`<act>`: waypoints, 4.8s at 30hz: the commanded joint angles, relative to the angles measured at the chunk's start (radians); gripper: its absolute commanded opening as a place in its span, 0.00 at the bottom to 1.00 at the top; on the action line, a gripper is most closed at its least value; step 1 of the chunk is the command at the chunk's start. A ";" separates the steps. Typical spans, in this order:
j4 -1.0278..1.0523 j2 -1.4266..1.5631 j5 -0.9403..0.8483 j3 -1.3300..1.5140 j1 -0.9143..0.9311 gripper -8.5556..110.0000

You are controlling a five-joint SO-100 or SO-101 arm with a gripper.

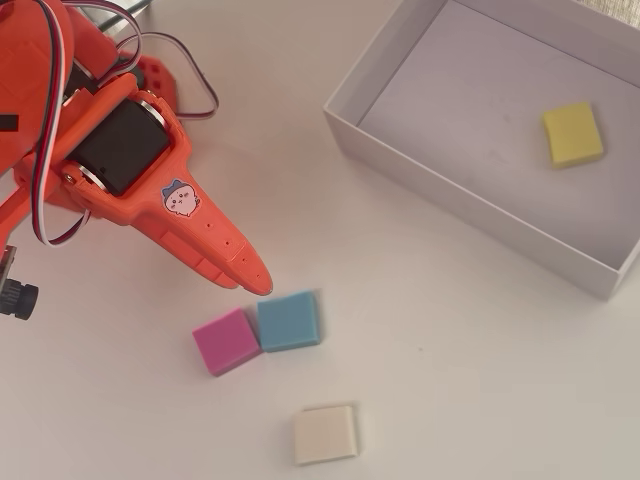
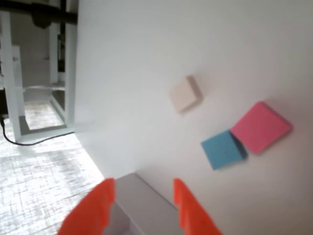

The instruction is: Grasp the yellow cuboid and put it in the bin.

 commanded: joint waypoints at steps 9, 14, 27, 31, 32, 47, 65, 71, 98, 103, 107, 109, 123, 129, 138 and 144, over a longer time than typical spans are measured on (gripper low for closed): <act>0.008 0.003 -0.028 0.095 0.005 0.05; -0.008 0.003 -0.043 0.121 0.005 0.00; -0.021 0.003 -0.066 0.163 0.014 0.00; -0.021 0.003 -0.064 0.163 0.017 0.00; -0.021 0.003 -0.064 0.163 0.017 0.00; -0.021 0.003 -0.064 0.163 0.017 0.00; -0.021 0.003 -0.064 0.163 0.017 0.00; -0.021 0.003 -0.064 0.163 0.017 0.00; -0.021 0.003 -0.064 0.163 0.017 0.00; -0.021 0.003 -0.064 0.163 0.017 0.00; -0.021 0.003 -0.064 0.163 0.017 0.00; -0.021 0.003 -0.064 0.163 0.017 0.00; -0.021 0.003 -0.064 0.163 0.017 0.00; -0.021 0.003 -0.064 0.163 0.017 0.00; -0.021 0.003 -0.064 0.163 0.017 0.00; -0.021 0.003 -0.064 0.163 0.017 0.00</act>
